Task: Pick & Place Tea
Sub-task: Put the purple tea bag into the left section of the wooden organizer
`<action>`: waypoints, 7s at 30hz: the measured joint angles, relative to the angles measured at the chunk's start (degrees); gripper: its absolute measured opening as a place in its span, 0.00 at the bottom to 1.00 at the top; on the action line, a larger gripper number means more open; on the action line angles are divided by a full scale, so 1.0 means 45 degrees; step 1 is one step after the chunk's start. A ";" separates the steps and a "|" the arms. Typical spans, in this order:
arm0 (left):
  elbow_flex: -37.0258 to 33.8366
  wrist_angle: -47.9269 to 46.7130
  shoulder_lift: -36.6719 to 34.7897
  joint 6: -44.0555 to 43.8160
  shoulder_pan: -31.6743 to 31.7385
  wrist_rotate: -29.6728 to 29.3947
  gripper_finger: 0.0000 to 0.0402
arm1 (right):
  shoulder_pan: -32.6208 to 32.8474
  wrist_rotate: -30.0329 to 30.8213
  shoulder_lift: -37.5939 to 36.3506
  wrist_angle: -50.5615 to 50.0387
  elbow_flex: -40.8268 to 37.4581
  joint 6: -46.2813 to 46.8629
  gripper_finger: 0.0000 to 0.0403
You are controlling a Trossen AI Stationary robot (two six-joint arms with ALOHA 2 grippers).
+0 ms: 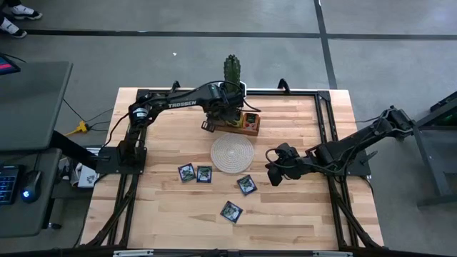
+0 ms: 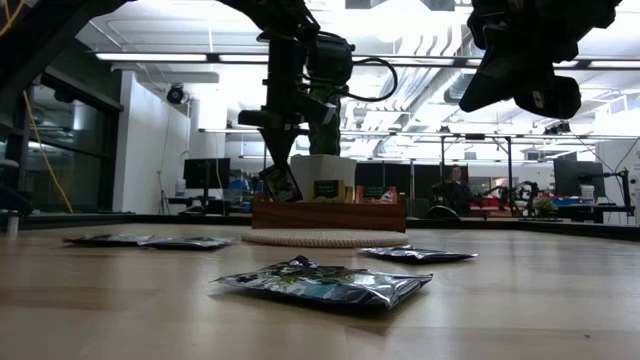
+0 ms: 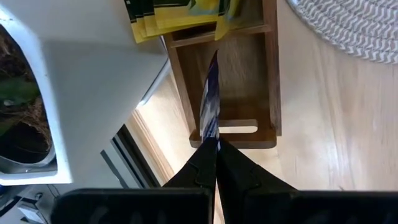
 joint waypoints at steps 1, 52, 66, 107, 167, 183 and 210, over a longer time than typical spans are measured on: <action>0.0000 0.0003 0.0000 0.0000 0.0000 0.0035 0.00 | 0.0000 0.0000 0.0000 0.0000 0.0000 0.0000 0.00; -0.6344 0.6202 -0.6021 -0.5236 -0.2784 0.4473 0.33 | 0.1078 0.0889 0.2641 0.1582 0.0927 -0.1384 0.00; -1.1707 1.6548 -0.5736 -1.1264 -0.5289 0.7458 0.33 | 0.1187 -0.1529 0.7480 0.0450 0.3896 -0.2033 0.00; -1.2060 1.8480 -0.2929 -1.4468 -0.6509 0.5748 0.33 | 0.0880 -0.1114 0.8524 0.1366 0.3523 -0.0660 0.00; -1.1026 2.0253 -0.0811 -1.7767 -0.6504 0.7024 0.33 | 0.0636 -0.2404 0.8539 0.3808 0.2705 -0.0170 0.00; -1.1021 2.0729 -0.0797 -1.7792 -0.6509 0.7351 0.30 | 0.0593 -0.3410 0.9794 0.6398 0.2759 -0.0608 0.00; -1.1006 2.0166 -0.0826 -1.6898 -0.6504 0.7414 0.00 | 0.0646 -0.2590 0.8440 0.4584 0.2665 -0.1103 0.00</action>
